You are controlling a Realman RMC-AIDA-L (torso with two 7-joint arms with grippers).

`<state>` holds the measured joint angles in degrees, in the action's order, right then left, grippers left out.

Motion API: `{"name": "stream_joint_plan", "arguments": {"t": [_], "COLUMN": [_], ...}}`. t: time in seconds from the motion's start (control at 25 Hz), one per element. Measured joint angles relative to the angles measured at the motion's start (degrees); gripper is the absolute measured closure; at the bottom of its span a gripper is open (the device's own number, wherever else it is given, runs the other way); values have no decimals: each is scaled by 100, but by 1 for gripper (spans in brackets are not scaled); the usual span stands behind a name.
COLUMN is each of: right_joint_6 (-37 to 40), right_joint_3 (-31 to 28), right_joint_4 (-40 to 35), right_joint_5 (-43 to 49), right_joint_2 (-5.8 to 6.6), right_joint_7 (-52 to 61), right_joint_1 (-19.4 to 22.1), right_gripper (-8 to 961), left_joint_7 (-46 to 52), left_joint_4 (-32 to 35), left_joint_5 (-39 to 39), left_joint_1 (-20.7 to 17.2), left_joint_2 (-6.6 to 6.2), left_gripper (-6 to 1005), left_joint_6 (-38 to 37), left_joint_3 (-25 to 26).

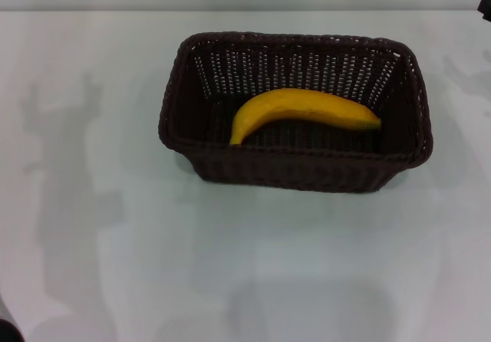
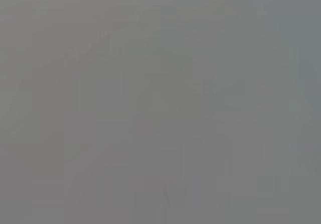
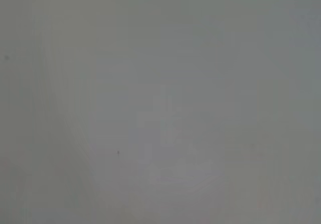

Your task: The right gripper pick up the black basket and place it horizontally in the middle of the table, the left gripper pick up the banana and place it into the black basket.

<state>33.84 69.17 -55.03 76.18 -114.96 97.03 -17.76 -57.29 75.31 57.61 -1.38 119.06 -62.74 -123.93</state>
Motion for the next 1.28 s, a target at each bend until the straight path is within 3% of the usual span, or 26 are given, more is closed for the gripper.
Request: {"name": "stream_joint_plan", "arguments": {"t": [0.32,0.64,1.28], "right_joint_6": [16,49,298], "right_joint_3": [-23,-305,-1511], "right_joint_4": [7,107,657], "right_joint_5": [-57,-78,-444], "right_joint_2": [0,0,0], "right_joint_7": [-97,-253,-1115], "right_joint_1": [-15,-23,-63], "right_gripper": [112,112,112], "left_joint_7": [114,69,136], "left_joint_4": [-56,-189,-345], "left_joint_5": [61,602,1081], "left_joint_1": [-320,-558,-781], "left_joint_2": [24,24,26], "left_gripper": [120,120,120], "left_joint_6": [-40,-121,-751], "left_joint_3": [-62,-62,-350]}}
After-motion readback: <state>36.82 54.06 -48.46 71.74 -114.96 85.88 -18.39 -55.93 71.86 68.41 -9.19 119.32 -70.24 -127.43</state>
